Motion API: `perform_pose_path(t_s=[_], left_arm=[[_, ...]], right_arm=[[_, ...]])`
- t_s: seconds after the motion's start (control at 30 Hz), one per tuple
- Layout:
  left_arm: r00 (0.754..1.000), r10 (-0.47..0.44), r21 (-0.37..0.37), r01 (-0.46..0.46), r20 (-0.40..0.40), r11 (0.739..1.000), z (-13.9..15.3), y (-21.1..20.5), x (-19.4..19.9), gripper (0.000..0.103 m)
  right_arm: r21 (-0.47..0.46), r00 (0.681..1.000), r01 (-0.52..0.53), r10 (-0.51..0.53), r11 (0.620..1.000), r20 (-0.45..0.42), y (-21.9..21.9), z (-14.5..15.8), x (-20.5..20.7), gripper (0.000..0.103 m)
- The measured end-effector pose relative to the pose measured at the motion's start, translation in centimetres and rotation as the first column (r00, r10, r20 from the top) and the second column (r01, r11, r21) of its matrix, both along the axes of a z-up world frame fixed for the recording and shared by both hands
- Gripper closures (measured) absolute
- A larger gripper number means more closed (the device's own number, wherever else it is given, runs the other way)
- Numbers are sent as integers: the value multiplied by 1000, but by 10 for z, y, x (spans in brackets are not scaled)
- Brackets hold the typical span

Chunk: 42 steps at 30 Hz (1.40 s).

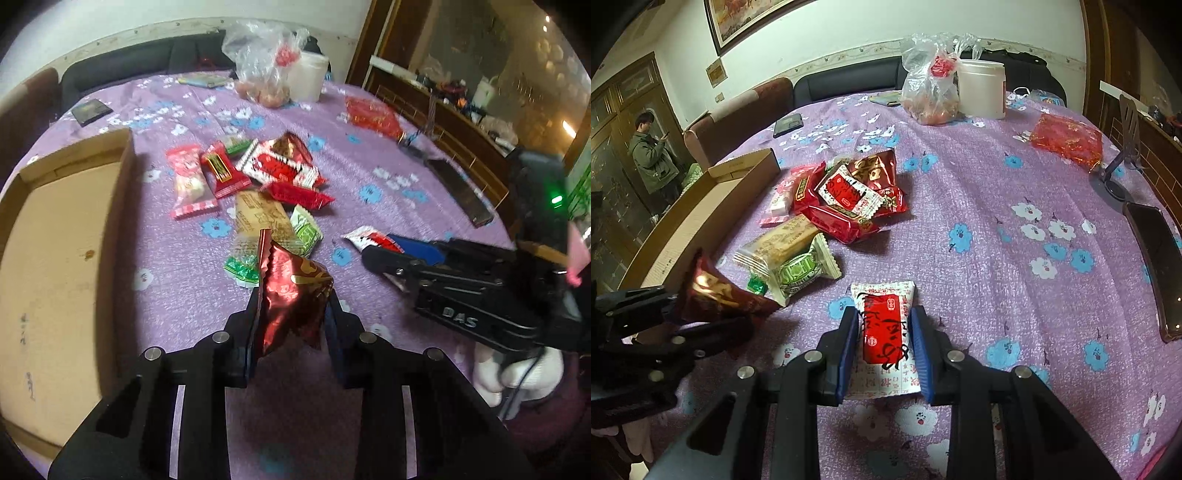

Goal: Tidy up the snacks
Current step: 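Carry both snacks over the cardboard tray and open both tools to drop them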

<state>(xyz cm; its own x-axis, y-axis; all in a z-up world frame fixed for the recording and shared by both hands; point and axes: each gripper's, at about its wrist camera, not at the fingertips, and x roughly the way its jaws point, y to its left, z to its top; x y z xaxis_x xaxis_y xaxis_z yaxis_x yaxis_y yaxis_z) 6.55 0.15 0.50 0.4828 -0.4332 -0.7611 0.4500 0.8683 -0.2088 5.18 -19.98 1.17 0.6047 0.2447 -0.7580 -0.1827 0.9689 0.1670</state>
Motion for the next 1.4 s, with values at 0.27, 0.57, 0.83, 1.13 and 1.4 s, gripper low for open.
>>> perform_pose_path(t_s=[0.27, 0.57, 0.83, 1.13, 1.4], left_arm=[[995, 87, -70, -83, 54, 994, 30, 53, -31, 73], [959, 262, -28, -261, 104, 965, 36, 119, -48, 73], [924, 356, 7, -361, 140, 933, 35, 153, -51, 73], [894, 421, 55, -433, 152, 900, 28, 187, -33, 73], [873, 470, 80, -481, 130, 873, 16, 213, -13, 73]], right_arm=[[-33, 997, 29, -27, 999, 70, 2, 10, -12, 71], [-35, 992, 24, -19, 999, 125, 19, 40, -38, 72], [-57, 983, -87, 95, 995, 154, 77, 67, -38, 71], [-32, 960, -257, 259, 966, 108, 167, 70, -15, 71], [-10, 943, -331, 332, 943, 37, 231, 47, 8, 71]])
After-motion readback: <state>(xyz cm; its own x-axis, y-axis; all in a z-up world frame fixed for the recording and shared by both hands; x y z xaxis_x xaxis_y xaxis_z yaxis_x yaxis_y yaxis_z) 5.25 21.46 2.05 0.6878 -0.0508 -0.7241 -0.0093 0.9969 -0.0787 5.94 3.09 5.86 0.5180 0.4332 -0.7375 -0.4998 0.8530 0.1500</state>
